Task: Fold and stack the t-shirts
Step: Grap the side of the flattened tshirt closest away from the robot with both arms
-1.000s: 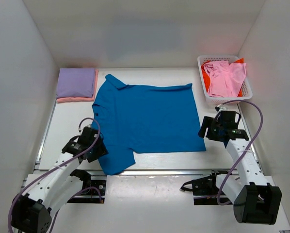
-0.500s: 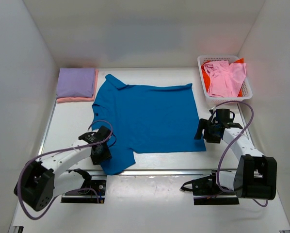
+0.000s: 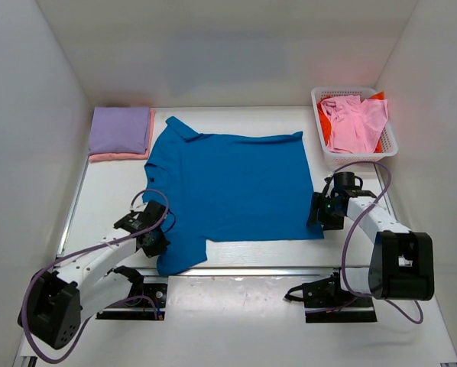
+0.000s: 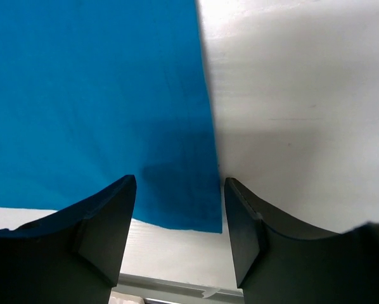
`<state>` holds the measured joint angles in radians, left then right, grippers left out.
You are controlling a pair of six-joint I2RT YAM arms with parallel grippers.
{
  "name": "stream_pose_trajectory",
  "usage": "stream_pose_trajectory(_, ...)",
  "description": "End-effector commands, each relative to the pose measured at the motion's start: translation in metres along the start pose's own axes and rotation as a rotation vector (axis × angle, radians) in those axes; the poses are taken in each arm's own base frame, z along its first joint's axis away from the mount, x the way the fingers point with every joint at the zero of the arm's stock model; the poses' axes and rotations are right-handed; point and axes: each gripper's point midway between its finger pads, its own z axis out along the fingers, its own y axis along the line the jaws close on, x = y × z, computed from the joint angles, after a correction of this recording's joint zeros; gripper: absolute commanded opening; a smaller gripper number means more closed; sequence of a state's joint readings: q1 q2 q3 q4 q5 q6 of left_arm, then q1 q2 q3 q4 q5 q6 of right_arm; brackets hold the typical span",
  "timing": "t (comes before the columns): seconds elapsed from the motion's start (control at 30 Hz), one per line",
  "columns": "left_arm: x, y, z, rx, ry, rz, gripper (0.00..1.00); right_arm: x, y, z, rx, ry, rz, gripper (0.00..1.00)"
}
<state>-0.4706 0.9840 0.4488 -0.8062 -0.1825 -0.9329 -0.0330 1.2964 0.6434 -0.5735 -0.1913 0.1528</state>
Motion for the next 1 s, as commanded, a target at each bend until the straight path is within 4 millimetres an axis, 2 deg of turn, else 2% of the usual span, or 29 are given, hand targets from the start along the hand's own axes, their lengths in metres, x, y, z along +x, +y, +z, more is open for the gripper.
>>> stream_pose_trajectory(0.0, -0.005, -0.013, -0.005, 0.035, -0.003, 0.039, 0.00, 0.002, -0.005, 0.000, 0.062, 0.010, 0.006, 0.55)
stream_pose_trajectory(0.1, -0.007, -0.020, -0.007, 0.058, -0.003, 0.055, 0.00, -0.001, -0.009, -0.006, 0.087, 0.001, 0.037, 0.55)
stream_pose_trajectory(0.23, -0.010, -0.028, -0.010, 0.120, -0.015, 0.032, 0.00, 0.011, -0.018, -0.008, 0.143, 0.058, 0.069, 0.52)
stream_pose_trajectory(0.37, -0.009, -0.031, -0.011, 0.138, -0.003, 0.048, 0.00, 0.016, -0.009, -0.006, 0.142, 0.095, 0.062, 0.51)
stream_pose_trajectory(0.4, -0.010, -0.032, -0.012, 0.142, -0.007, 0.045, 0.00, 0.019, -0.008, -0.005, 0.136, 0.113, 0.062, 0.45)
stream_pose_trajectory(0.43, -0.013, -0.033, -0.013, 0.149, -0.013, 0.049, 0.00, 0.021, -0.005, -0.003, 0.129, 0.120, 0.060, 0.20)
stream_pose_trajectory(0.47, -0.015, -0.036, -0.018, 0.161, -0.020, 0.053, 0.00, 0.021, -0.002, -0.003, 0.116, 0.130, 0.065, 0.06)
stream_pose_trajectory(0.5, -0.019, -0.040, -0.022, 0.185, -0.034, 0.049, 0.00, 0.020, 0.000, -0.003, 0.110, 0.130, 0.063, 0.00)
stream_pose_trajectory(0.53, -0.020, -0.036, -0.023, 0.169, -0.032, 0.042, 0.00, 0.025, 0.002, -0.005, 0.107, 0.146, 0.058, 0.00)
stream_pose_trajectory(0.67, -0.034, -0.043, -0.046, 0.220, -0.065, 0.030, 0.00, 0.017, 0.015, -0.019, 0.088, 0.118, 0.041, 0.00)
stream_pose_trajectory(0.8, -0.035, -0.042, -0.062, 0.265, -0.083, -0.008, 0.00, 0.012, 0.027, -0.035, 0.075, 0.109, 0.012, 0.00)
stream_pose_trajectory(0.9, -0.043, -0.040, -0.066, 0.278, -0.109, -0.023, 0.00, 0.008, 0.026, -0.040, 0.049, 0.110, 0.042, 0.00)
stream_pose_trajectory(0.97, -0.056, -0.040, -0.071, 0.285, -0.139, -0.045, 0.00, 0.009, 0.026, -0.042, 0.015, 0.119, 0.042, 0.00)
